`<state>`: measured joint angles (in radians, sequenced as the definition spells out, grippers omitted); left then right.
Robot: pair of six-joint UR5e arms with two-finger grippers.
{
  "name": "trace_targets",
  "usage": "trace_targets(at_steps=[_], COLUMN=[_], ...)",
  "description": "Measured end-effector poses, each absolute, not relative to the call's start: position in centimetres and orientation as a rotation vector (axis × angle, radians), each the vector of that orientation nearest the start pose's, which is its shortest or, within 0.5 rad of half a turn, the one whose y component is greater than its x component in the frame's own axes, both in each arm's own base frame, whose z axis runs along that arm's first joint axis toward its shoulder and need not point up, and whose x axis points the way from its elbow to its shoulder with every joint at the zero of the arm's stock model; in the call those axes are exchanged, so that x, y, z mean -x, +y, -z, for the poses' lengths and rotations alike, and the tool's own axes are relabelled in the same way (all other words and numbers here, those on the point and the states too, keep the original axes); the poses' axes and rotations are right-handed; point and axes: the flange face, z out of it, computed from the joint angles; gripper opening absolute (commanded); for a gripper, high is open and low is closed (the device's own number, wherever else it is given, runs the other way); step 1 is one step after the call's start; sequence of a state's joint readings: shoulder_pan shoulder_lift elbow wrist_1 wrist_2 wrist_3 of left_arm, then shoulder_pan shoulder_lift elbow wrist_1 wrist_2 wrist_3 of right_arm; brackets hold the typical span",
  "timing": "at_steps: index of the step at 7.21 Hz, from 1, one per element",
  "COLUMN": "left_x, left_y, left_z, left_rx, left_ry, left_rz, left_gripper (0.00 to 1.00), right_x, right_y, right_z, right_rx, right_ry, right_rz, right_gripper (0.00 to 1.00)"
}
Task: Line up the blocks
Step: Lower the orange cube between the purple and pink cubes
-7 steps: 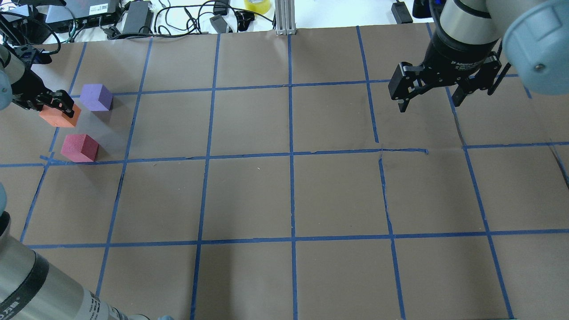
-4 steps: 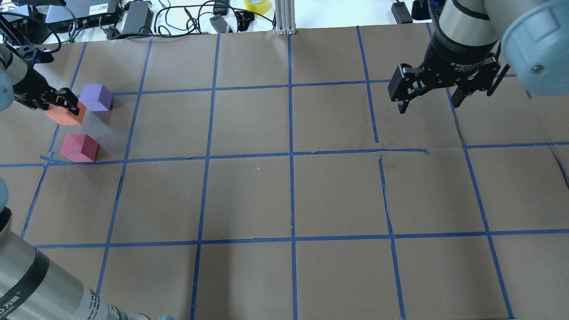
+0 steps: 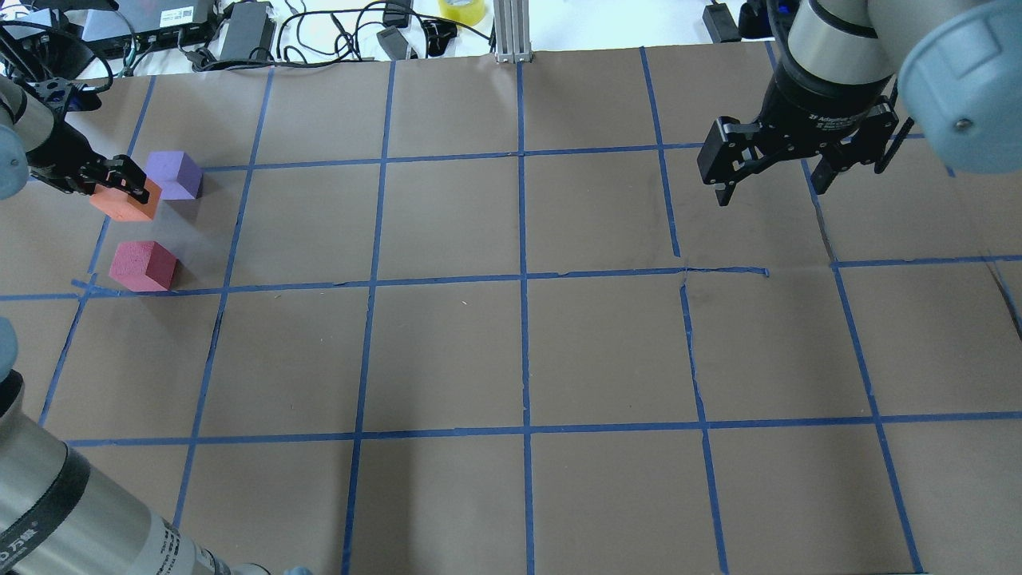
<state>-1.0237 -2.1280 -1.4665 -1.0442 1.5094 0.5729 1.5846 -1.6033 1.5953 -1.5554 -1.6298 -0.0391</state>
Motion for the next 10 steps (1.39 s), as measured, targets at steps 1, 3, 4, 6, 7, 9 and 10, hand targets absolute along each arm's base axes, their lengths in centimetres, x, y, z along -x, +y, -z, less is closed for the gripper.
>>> trace_targets(at_steps=[1, 3, 4, 6, 7, 9, 10], left_x=[-23.5, -23.1, -23.0, -23.1, -23.1, -23.1, -23.2], left_y=[-65.9, -66.3, -66.3, -66.5, -66.6, -66.7, -66.7], left_z=[-25.5, -24.8, -24.3, -23.1, -22.5, -21.2, -20.6], left_rx=[-0.054, -0.065, -0.060, -0.055, -0.052, -0.045, -0.045], left_ry=[3.150, 3.145, 3.147, 3.153, 3.155, 3.160, 3.164], left_rz=[0.150, 0.148, 0.139, 0.117, 0.108, 0.093, 0.085], left_gripper=[0.00, 0.00, 0.00, 0.00, 0.00, 0.00, 0.00], right_x=[-13.4, -13.4, -13.4, -13.4, -13.4, -13.4, -13.4], right_y=[-47.5, -47.5, -47.5, -47.6, -47.6, -47.6, -47.6], right_z=[-49.1, -49.1, -49.1, -49.0, -49.0, -49.0, -49.0], right_rx=[0.085, 0.085, 0.085, 0.086, 0.085, 0.086, 0.086], right_ry=[3.200, 3.199, 3.199, 3.203, 3.204, 3.204, 3.204], right_rz=[-0.011, -0.010, -0.009, -0.011, -0.012, -0.013, -0.013], right_gripper=[1.00, 1.00, 1.00, 1.00, 1.00, 1.00, 1.00])
